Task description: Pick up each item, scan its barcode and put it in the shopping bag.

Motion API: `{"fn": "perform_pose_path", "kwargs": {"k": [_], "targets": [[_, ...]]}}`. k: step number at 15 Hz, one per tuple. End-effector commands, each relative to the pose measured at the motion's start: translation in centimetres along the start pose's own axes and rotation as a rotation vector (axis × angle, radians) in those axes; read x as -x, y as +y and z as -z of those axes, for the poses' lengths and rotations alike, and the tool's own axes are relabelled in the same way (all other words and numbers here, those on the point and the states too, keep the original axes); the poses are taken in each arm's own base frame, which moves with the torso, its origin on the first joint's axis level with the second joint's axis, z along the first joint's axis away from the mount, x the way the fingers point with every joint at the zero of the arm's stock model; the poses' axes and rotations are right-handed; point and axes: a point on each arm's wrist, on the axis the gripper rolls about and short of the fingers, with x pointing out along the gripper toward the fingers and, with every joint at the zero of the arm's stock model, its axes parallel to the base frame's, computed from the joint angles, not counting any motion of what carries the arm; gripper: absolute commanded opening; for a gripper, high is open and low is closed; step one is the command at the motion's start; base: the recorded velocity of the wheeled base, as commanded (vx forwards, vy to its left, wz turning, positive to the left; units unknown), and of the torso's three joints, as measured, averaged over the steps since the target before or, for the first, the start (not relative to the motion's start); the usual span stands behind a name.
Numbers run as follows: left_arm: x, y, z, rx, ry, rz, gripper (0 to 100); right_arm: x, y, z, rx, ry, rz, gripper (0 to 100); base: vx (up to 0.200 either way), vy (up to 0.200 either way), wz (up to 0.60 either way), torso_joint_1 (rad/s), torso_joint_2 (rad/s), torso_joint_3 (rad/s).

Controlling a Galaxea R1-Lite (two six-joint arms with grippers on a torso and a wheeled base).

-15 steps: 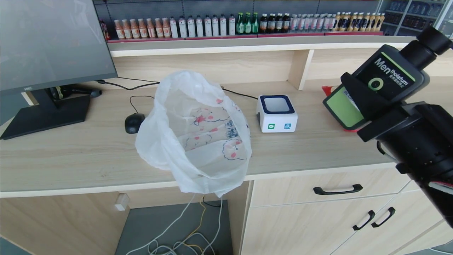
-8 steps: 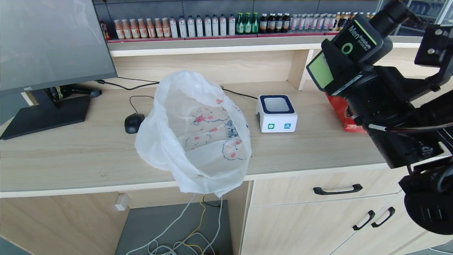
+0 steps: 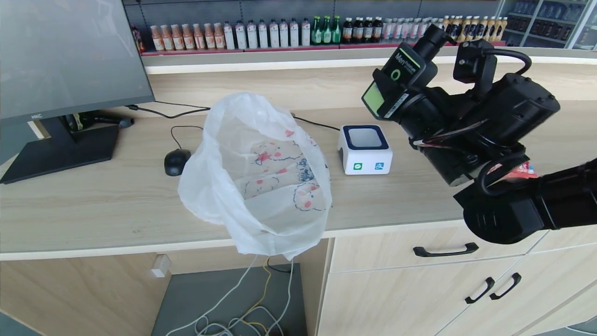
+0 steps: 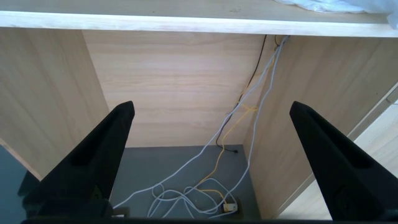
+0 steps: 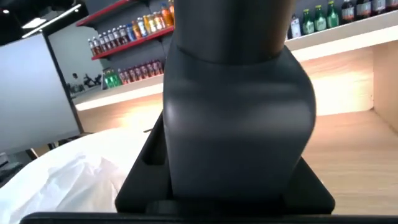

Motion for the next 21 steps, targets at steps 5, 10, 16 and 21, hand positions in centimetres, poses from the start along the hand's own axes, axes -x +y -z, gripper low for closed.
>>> {"fn": "perform_pose_path", "kwargs": {"k": [5, 10, 16, 21], "targets": [[0.0, 0.0, 0.0, 0.000, 0.000, 0.000, 100, -3.4, 0.2, 2.3, -0.238, 0.020, 0.096, 0, 0.000, 0.000, 0.00, 0.000, 0.00, 0.000], [0.0, 0.0, 0.0, 0.000, 0.000, -0.001, 100, -4.1, -0.1, 4.3, -0.443, 0.008, 0.192, 0, 0.000, 0.000, 0.00, 0.000, 0.00, 0.000], [0.0, 0.0, 0.0, 0.000, 0.000, -0.001, 100, -4.0, -0.4, 5.6, -0.558, 0.052, 0.277, 0, 0.000, 0.000, 0.00, 0.000, 0.00, 0.000], [0.0, 0.0, 0.0, 0.000, 0.000, -0.001, 100, -4.0, -0.7, 6.5, -0.549, 0.066, 0.306, 0, 0.000, 0.000, 0.00, 0.000, 0.00, 0.000]]}}
